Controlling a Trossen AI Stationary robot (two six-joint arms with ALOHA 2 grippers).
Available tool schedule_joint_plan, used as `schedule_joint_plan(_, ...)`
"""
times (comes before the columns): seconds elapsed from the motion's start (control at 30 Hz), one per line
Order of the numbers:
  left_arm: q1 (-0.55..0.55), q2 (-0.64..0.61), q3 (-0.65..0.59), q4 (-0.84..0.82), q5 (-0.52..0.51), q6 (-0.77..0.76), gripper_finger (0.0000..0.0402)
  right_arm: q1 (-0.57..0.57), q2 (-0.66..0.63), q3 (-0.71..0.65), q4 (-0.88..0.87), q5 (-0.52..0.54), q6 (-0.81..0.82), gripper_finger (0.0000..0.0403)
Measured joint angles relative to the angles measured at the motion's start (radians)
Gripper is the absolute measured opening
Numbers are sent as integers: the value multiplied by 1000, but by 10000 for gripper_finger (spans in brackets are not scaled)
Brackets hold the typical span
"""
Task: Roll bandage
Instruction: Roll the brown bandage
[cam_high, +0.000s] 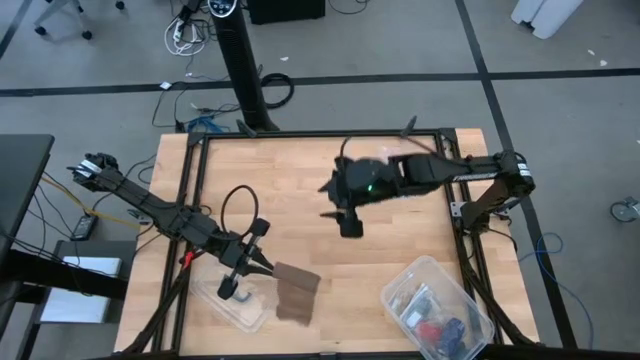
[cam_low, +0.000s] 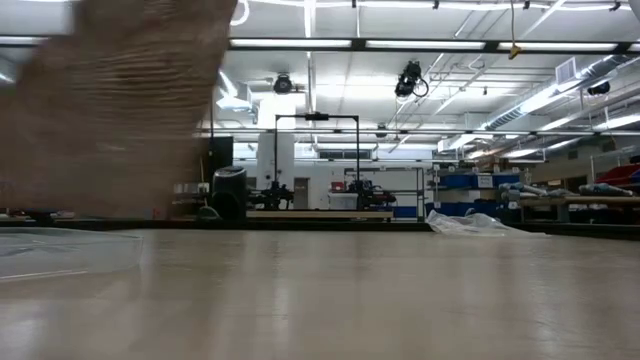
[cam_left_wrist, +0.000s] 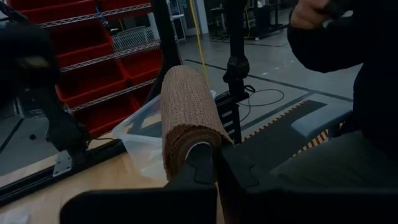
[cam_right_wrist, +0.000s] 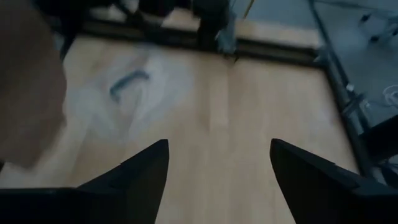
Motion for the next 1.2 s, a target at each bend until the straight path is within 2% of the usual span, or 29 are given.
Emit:
schedule_joint_plan(0.33,0,0,0,4,-53,16,1,54,1,-340,153,80,106,208)
schedule_joint_plan(0.53,0,-8,0,9,-80,17,1,93,1,-416,155,114,190,179)
schedule_joint_plan(0.63,0,-8,0,-2,-133,3,1,134,1,-447,173,182,218,173)
schedule_joint_plan(0.73,0,-8,0,-8,-162,-7,1,178,1,-488,184,319,272,169)
schedule_joint_plan(0.8,0,-8,-9,2,-162,-6,1,205,1,-531,247,419,303,167)
schedule_joint_plan(0.87,2,-7,-18,9,-162,-6,1,224,1,-586,341,470,314,163)
schedule_joint_plan(1.07,2,-7,-71,84,-169,-7,1,242,-5,-770,678,469,297,144)
schedule_joint_plan(1.2,2,-7,-76,94,-201,-7,1,268,-64,-848,762,471,292,122)
